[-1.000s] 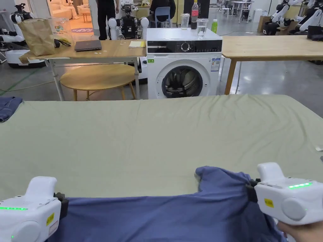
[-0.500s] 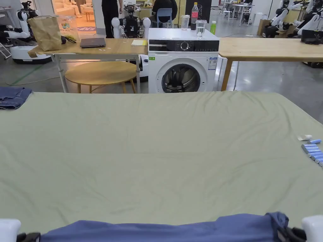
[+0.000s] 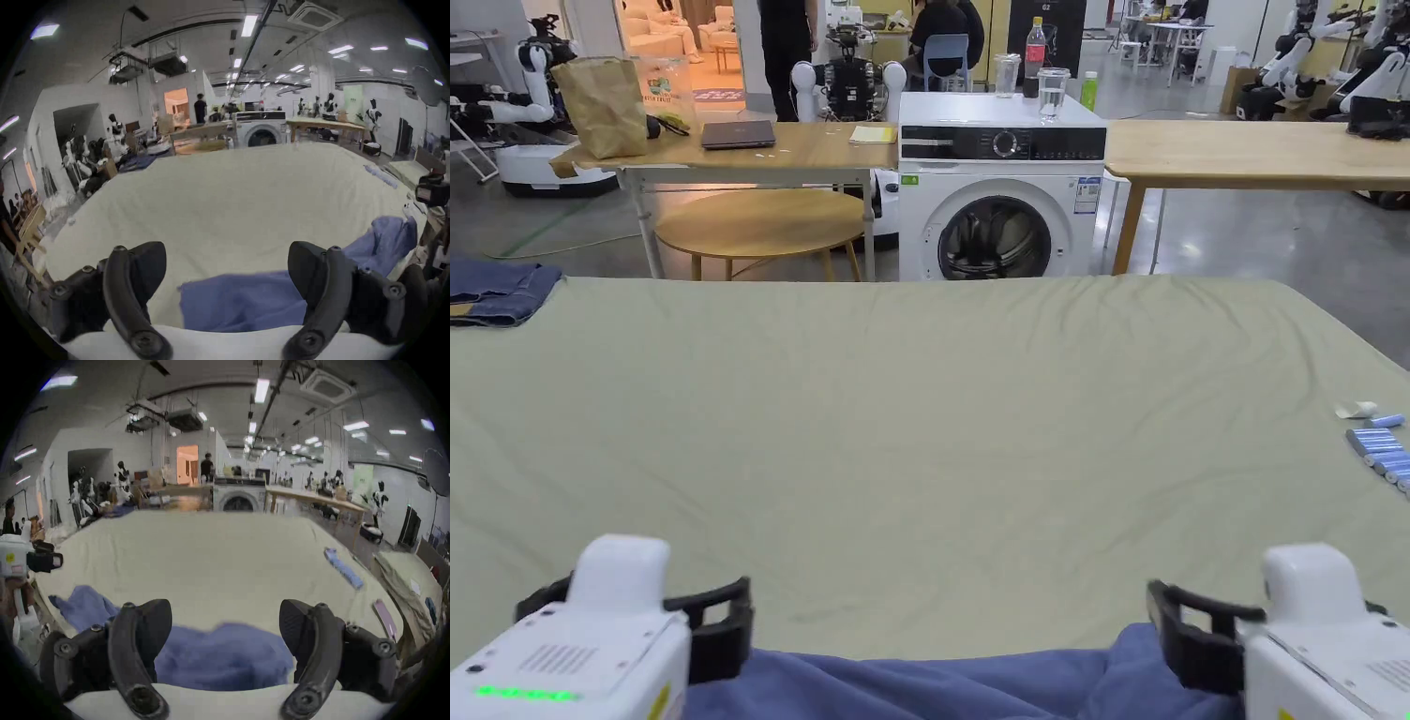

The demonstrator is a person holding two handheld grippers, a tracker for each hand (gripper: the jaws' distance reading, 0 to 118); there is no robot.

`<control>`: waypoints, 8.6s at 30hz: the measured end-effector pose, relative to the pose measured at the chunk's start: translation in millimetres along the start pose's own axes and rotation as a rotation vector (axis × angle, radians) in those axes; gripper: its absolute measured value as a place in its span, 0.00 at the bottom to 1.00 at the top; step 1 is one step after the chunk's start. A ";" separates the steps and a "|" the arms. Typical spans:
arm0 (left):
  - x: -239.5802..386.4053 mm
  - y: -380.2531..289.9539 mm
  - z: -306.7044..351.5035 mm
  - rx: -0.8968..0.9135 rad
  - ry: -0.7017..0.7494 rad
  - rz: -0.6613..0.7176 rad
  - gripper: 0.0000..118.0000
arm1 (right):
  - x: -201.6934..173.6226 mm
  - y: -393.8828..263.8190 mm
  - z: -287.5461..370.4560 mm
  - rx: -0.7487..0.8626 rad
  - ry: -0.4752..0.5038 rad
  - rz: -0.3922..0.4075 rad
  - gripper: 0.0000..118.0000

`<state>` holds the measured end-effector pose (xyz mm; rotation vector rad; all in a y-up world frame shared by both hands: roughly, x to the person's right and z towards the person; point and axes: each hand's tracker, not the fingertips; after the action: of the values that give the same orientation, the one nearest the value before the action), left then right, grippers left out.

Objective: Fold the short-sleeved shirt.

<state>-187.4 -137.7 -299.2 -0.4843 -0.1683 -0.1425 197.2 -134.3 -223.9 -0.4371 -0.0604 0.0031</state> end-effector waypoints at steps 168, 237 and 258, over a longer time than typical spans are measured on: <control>207.9 -81.9 -25.9 -0.119 -0.214 -0.527 0.06 | -16.4 -44.5 9.1 -0.075 -0.050 -0.059 0.00; -37.2 -102.1 -88.1 -0.428 -0.688 0.692 0.32 | -76.8 -79.3 -54.9 -0.348 0.238 -0.036 0.00; -374.0 -98.2 -98.8 -0.479 -0.389 0.542 0.53 | -183.2 -59.8 -69.8 -0.355 0.309 0.070 0.00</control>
<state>-557.1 -234.5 -413.8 -1.0157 -0.3796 0.4572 17.8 -221.0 -272.3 -0.7899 0.2627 -0.0068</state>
